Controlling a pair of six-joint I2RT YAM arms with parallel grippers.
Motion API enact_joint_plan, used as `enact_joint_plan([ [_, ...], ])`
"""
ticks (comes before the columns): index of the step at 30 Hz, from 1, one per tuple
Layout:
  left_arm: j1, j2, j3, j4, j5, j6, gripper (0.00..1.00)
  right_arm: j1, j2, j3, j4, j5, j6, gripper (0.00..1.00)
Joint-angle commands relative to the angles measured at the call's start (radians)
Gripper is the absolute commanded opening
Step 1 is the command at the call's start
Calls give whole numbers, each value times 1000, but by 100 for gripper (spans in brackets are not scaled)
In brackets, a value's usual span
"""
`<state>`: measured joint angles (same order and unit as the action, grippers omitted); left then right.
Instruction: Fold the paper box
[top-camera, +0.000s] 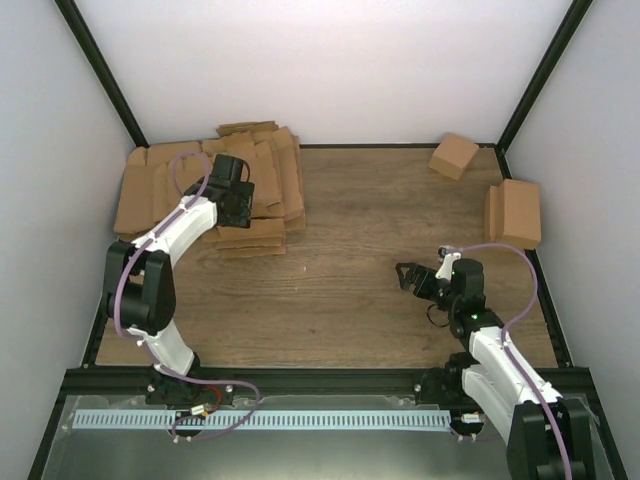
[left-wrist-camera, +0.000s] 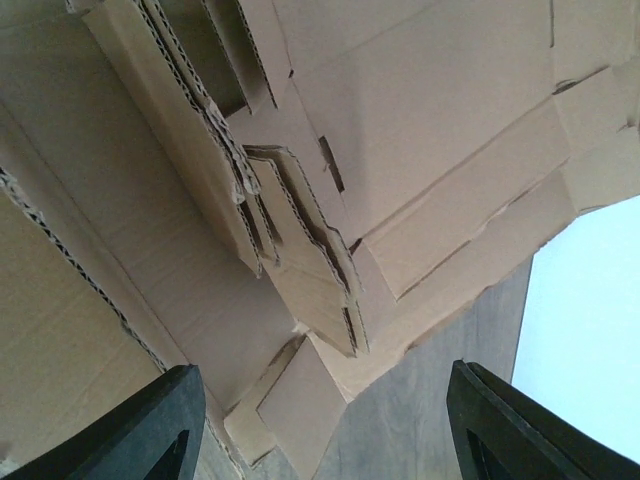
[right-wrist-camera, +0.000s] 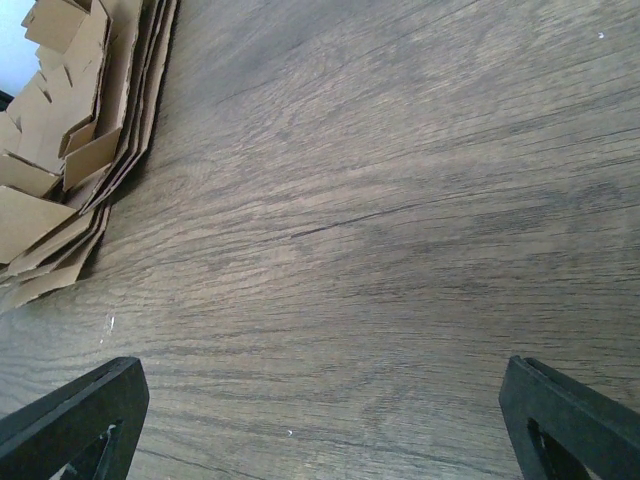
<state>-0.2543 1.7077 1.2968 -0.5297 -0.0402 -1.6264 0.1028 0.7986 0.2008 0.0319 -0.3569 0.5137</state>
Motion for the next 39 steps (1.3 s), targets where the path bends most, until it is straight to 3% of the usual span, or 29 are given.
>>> enact_joint_plan([
  [1, -3, 22, 29, -6, -1, -20, 69, 6, -7, 37, 14, 2, -2, 100],
  [13, -3, 89, 63, 8, 39, -31, 67, 6, -10, 35, 17, 5, 0, 100],
  [24, -3, 147, 96, -8, 57, -37, 51, 5, -20, 34, 12, 8, 0, 100],
  [36, -3, 156, 67, 5, 66, -56, 51, 5, -49, 25, 10, 6, 0, 100],
  [39, -1, 153, 67, -5, 65, -56, 42, 6, -54, 25, 8, 3, -1, 100],
])
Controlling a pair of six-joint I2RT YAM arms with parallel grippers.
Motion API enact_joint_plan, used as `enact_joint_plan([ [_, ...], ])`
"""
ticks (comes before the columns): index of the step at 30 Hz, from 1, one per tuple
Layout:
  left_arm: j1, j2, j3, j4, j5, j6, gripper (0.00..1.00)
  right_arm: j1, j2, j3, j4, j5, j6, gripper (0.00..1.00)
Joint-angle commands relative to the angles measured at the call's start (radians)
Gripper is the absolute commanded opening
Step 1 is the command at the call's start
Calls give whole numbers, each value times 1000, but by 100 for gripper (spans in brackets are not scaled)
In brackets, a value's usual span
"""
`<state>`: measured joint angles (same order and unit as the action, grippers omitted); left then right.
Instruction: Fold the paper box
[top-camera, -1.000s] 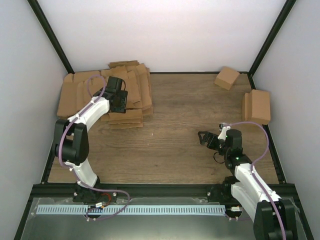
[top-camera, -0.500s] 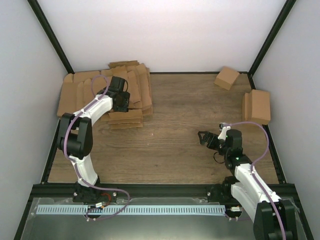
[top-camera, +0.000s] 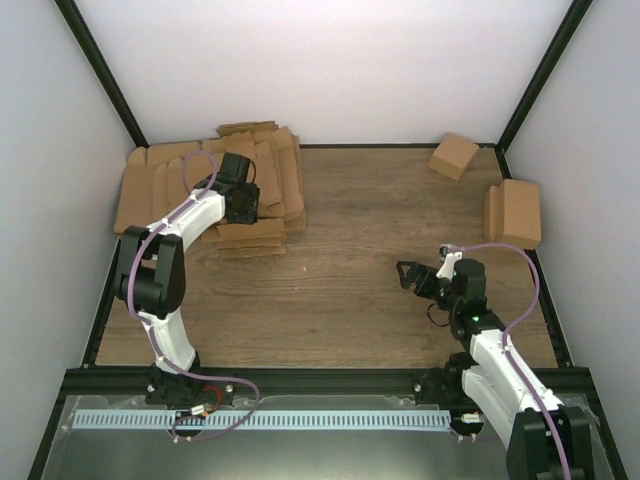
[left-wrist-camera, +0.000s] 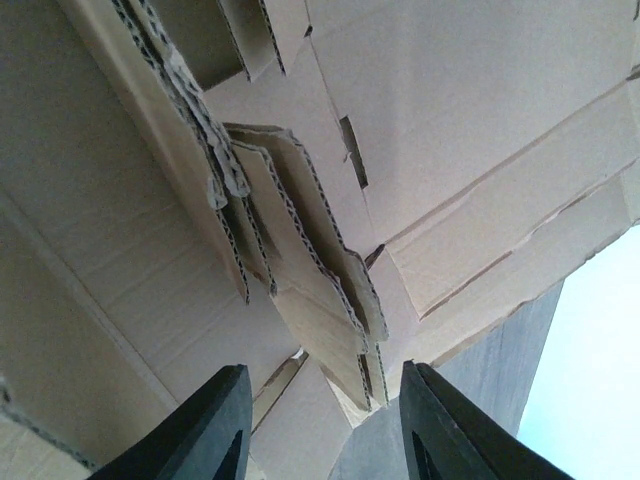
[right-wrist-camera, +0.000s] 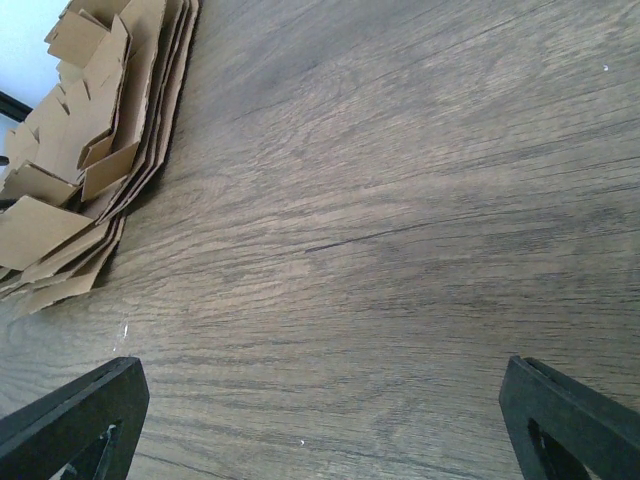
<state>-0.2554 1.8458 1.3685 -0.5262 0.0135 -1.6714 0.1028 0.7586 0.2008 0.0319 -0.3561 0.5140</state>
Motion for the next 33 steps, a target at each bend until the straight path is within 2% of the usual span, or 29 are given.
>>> enact_joint_plan([
  [1, 2, 12, -5, -12, 11, -11, 35, 6, -18, 23, 8, 3, -1, 100],
  [5, 7, -6, -6, -15, 43, -15, 6, 6, -29, 19, 8, 5, 1, 100],
  [7, 10, -25, -3, -19, 42, -11, 4, 6, -29, 19, 9, 6, 0, 100],
  [19, 9, -232, 5, -3, 16, 39, 4, 6, -25, 20, 9, 6, 0, 100],
  [23, 9, -314, 22, -54, 16, 69, 4, 6, -24, 20, 10, 8, 2, 100],
  [29, 4, -524, -82, -71, -29, 89, 4, 6, -28, 19, 10, 7, 2, 100],
  [31, 4, -583, -158, -29, -53, 59, 13, 6, -31, 17, 11, 5, 2, 100],
  [33, 4, -613, -226, 31, -79, 24, 29, 6, -34, 16, 12, 4, 3, 100],
])
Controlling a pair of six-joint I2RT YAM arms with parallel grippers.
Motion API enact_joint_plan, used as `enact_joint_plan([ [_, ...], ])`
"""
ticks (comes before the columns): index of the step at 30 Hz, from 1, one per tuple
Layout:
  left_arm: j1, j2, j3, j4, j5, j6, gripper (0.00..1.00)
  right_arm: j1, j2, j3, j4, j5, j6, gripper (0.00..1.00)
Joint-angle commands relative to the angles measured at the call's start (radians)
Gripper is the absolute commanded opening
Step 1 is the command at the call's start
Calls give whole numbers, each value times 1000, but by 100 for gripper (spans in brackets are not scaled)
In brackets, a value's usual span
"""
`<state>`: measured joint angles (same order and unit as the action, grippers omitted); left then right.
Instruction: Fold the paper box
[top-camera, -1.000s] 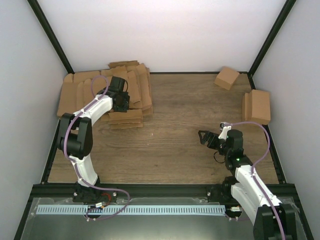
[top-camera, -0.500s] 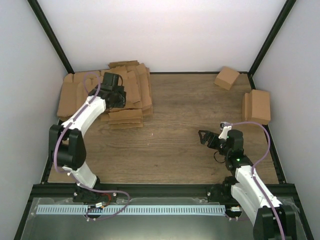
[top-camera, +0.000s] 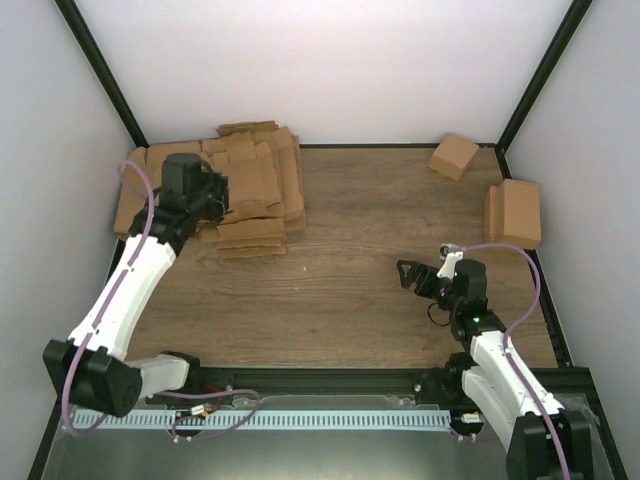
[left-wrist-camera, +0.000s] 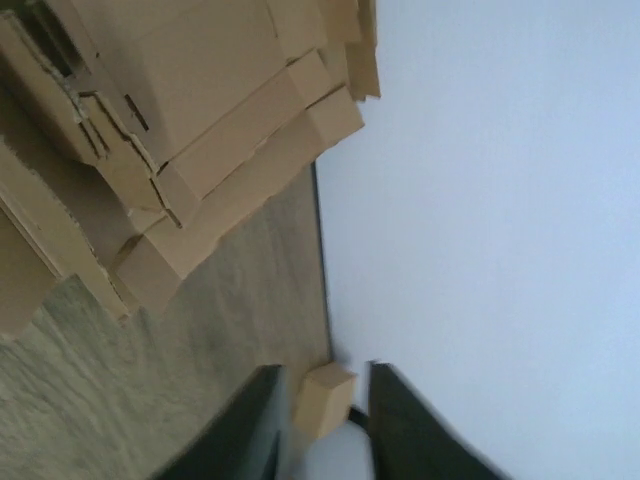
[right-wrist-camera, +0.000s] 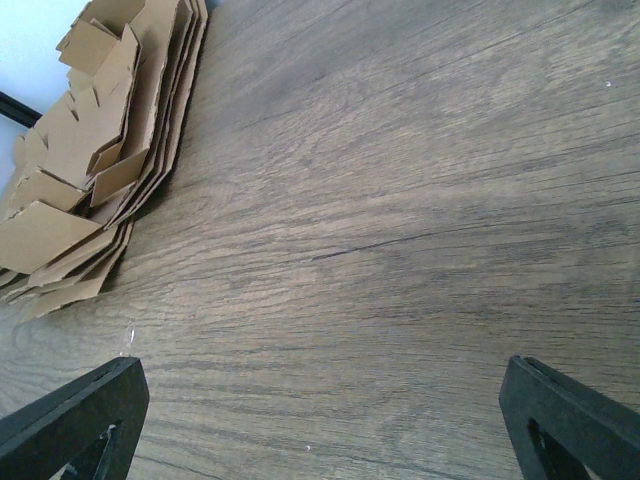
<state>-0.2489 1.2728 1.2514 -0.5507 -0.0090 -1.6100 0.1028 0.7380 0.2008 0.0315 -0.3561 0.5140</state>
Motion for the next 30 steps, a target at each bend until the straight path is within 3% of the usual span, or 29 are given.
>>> enact_joint_plan([
  [1, -2, -39, -128, 78, -64, -46, 36, 6, -13, 16, 12, 4, 3, 100],
  [3, 2, -7, -127, 92, -69, -47, 45, 6, -12, 17, 10, 2, 2, 100],
  [9, 40, 185, -40, 96, 42, -33, 60, 6, -19, 16, 4, 9, 3, 100],
  [11, 54, 252, -28, 107, 92, -34, 77, 6, -20, 16, 4, 10, 4, 100],
  [12, 59, 283, -24, 119, 116, -35, 81, 6, -19, 15, 4, 11, 3, 100],
  [23, 64, 542, 140, 69, 119, -1, 76, 6, -21, 15, 8, 15, 4, 100],
  [30, 63, 625, 151, 99, 167, -11, 72, 6, -31, 14, 2, 23, 8, 100],
])
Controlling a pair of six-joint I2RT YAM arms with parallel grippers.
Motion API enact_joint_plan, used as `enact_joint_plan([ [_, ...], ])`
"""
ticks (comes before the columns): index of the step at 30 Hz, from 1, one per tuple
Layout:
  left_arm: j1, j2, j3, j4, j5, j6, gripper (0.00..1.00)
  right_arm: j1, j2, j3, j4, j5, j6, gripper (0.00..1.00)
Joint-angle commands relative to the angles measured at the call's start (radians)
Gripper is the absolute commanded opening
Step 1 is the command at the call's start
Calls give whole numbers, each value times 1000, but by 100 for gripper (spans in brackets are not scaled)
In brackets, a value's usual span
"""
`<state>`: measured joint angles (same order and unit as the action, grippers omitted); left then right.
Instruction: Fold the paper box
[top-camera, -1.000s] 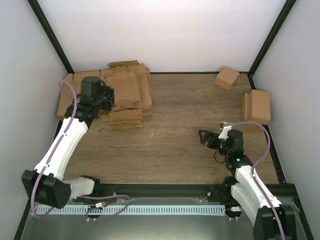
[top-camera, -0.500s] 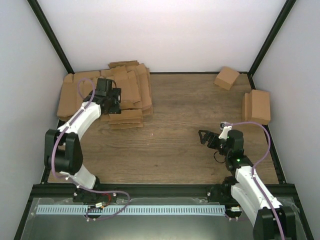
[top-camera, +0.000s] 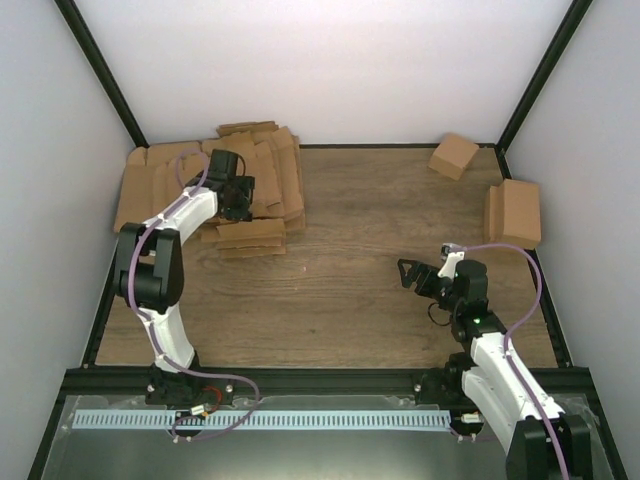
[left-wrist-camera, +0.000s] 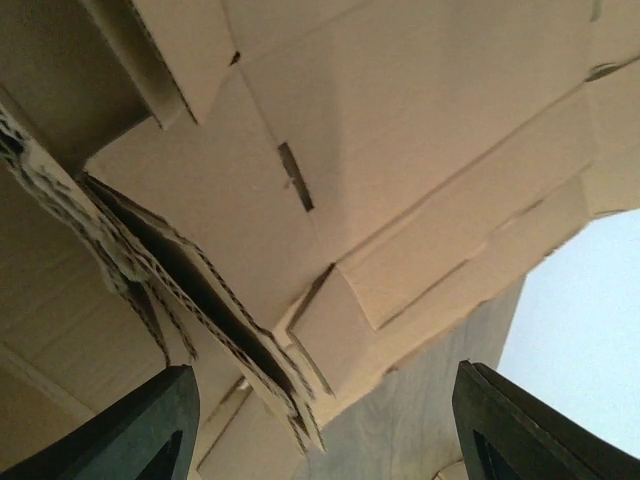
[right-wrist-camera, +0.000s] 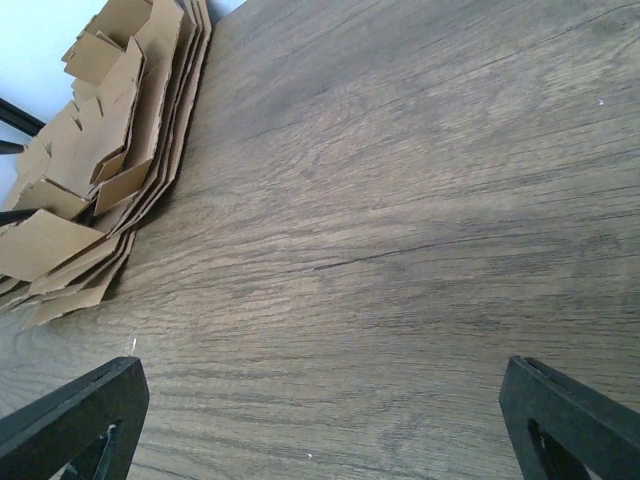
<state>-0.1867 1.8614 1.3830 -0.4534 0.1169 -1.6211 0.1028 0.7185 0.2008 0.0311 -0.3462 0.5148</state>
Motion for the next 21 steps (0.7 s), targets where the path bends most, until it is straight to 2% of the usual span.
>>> enact_joint_plan([
  [1, 0, 40, 20, -1, 51, 0, 71, 6, -10, 15, 2, 15, 7, 100],
  [4, -3, 41, 11, -14, 51, -2, 69, 6, -9, 14, 5, 16, 8, 100],
  [5, -3, 40, 4, -16, 48, -5, 65, 6, -8, 14, 6, 17, 8, 100],
  [9, -3, 32, -38, 9, 53, -37, 42, 7, -8, 14, 6, 20, 11, 100],
  [14, -3, 30, -50, 17, 94, -35, 7, 7, -8, 14, 5, 21, 11, 100],
  [15, -3, 20, -51, 14, 96, -33, 4, 7, -8, 14, 5, 22, 12, 100],
  [21, 0, -102, -65, -1, 44, -38, 4, 6, -7, 14, 7, 21, 11, 100],
])
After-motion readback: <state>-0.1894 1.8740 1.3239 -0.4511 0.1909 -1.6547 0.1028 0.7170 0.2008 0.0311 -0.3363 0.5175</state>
